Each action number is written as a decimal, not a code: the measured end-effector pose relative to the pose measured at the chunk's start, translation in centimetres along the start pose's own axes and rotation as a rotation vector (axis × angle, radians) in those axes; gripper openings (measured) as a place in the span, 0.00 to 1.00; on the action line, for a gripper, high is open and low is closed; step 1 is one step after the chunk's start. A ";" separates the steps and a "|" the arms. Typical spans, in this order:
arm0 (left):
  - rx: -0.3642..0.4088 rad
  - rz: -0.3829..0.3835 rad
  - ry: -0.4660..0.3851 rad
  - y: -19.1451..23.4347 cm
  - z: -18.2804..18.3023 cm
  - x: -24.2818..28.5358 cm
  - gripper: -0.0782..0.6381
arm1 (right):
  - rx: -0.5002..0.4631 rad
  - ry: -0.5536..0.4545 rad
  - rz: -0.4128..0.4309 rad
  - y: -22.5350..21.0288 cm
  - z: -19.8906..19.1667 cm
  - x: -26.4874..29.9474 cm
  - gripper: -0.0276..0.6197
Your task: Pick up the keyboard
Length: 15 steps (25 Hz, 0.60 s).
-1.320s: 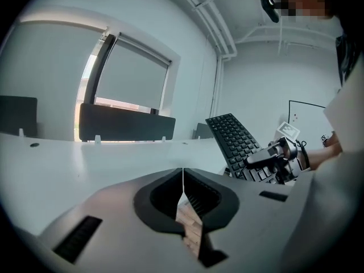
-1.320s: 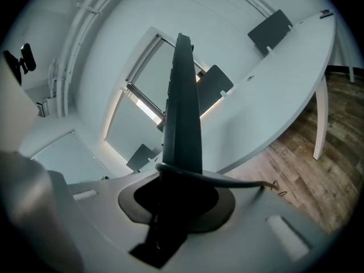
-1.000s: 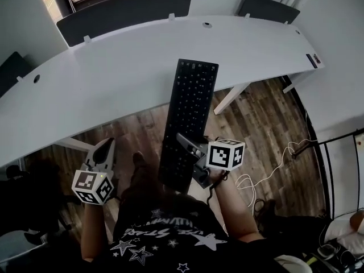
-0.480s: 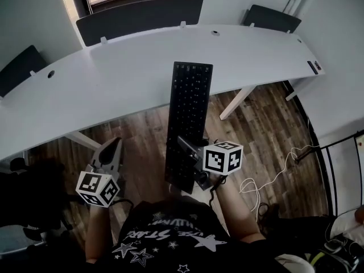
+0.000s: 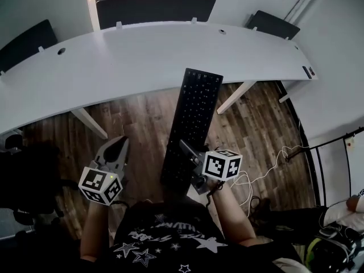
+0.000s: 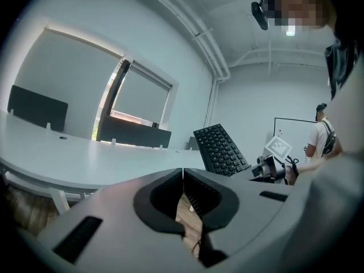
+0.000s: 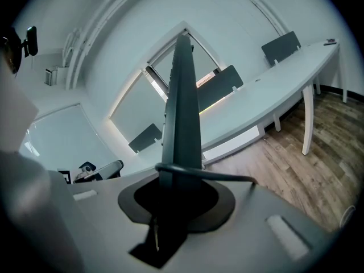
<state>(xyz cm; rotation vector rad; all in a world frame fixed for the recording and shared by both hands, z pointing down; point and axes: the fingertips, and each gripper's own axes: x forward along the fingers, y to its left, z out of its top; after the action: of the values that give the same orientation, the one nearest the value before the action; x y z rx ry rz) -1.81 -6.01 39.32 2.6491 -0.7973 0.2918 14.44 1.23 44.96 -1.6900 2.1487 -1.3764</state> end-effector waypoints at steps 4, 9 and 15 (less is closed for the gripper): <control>0.004 -0.027 0.007 0.0 0.2 -1.4 0.13 | 0.004 -0.011 -0.042 0.8 -1.2 -1.1 0.16; -0.005 -0.042 0.016 -0.4 -1.3 -3.4 0.13 | 0.020 -0.007 -0.052 1.3 -4.0 -2.4 0.16; -0.003 -0.039 0.010 -1.2 -1.8 -5.1 0.13 | 0.011 -0.016 -0.046 2.2 -5.0 -3.0 0.16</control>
<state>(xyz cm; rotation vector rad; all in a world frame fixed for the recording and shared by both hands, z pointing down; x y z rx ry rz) -5.51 -1.86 39.18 2.6550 -0.7410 0.2933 11.19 6.62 45.10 -1.7507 2.1028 -1.3787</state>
